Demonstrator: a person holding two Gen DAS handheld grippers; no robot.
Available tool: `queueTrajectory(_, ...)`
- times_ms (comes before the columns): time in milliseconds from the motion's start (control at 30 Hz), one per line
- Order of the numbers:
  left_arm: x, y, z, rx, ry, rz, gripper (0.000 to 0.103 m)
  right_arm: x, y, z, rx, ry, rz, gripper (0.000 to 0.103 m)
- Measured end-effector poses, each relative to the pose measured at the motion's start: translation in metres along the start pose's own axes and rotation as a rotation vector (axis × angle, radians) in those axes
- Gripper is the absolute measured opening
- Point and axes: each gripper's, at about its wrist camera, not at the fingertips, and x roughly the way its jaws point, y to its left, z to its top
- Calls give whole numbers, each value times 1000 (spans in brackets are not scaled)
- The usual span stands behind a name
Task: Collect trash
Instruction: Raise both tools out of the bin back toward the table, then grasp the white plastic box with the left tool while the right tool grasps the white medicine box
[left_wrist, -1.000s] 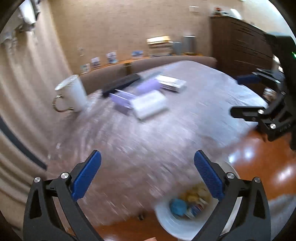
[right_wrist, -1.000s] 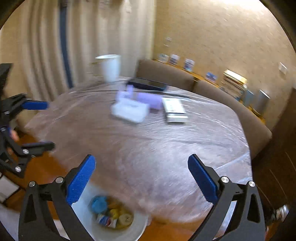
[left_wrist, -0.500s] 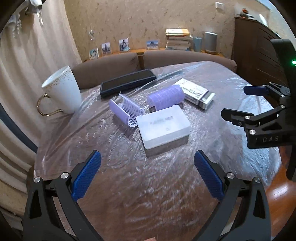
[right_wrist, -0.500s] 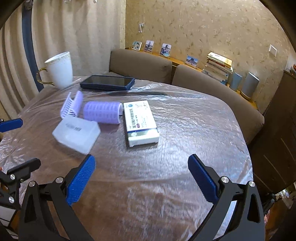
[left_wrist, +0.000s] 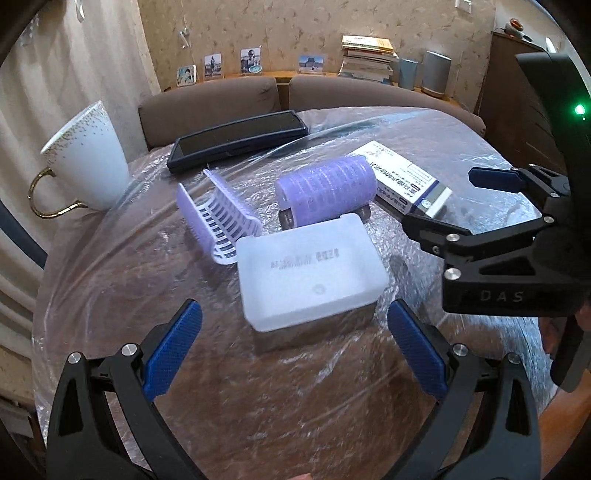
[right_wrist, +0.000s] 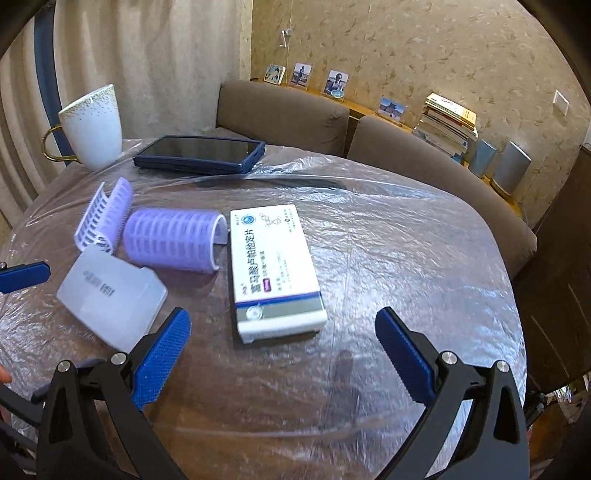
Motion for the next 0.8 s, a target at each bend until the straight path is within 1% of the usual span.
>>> queueTrajectory(400, 21, -2, 13, -60, 46, -14, 101, 21, -13, 18, 26, 14, 33, 99)
queueTrajectory(800, 26, 0, 20, -83, 54, -22, 101, 29, -14, 26, 7, 18, 46, 99)
